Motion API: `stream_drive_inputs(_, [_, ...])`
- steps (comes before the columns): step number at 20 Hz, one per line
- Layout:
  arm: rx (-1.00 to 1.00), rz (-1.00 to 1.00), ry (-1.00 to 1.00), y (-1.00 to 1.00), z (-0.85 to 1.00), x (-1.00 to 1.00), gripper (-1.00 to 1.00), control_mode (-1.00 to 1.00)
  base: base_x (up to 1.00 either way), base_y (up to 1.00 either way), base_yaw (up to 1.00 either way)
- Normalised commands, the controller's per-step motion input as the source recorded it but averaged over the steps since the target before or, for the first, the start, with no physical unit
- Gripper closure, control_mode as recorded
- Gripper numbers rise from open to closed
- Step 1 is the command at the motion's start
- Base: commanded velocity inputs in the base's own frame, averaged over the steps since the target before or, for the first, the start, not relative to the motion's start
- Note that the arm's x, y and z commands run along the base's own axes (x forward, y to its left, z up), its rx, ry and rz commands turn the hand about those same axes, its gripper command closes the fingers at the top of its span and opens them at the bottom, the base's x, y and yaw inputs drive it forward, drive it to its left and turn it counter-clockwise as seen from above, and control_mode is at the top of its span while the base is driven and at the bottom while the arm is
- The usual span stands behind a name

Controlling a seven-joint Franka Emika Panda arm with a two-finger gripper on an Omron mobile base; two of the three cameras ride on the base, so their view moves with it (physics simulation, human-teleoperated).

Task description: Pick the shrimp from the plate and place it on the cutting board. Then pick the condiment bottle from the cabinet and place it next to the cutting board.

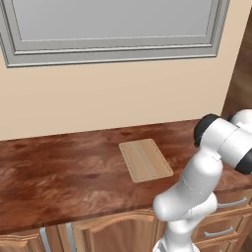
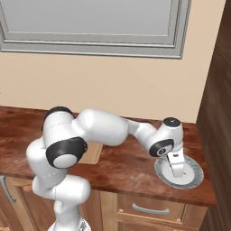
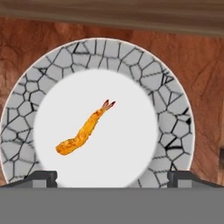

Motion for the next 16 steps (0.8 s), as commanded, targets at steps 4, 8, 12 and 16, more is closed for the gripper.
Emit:
stream_drive_inputs(4, [0.03,0.0,0.0,-0.01,-0.12,0.0,-1.0,-1.0,0.0,0.0,0.0])
stream_drive_inputs(8, [0.05,0.0,0.0,-0.01,-0.08,0.04,-1.0,-1.0,0.0,0.0,0.0])
stream_drive_inputs(12, [0.05,0.0,0.0,-0.02,-0.07,0.08,-1.0,-1.0,0.0,0.0,0.0])
stream_drive_inputs(16, [0.05,0.0,0.0,-0.03,-0.07,0.11,-1.0,-1.0,0.0,0.0,0.0])
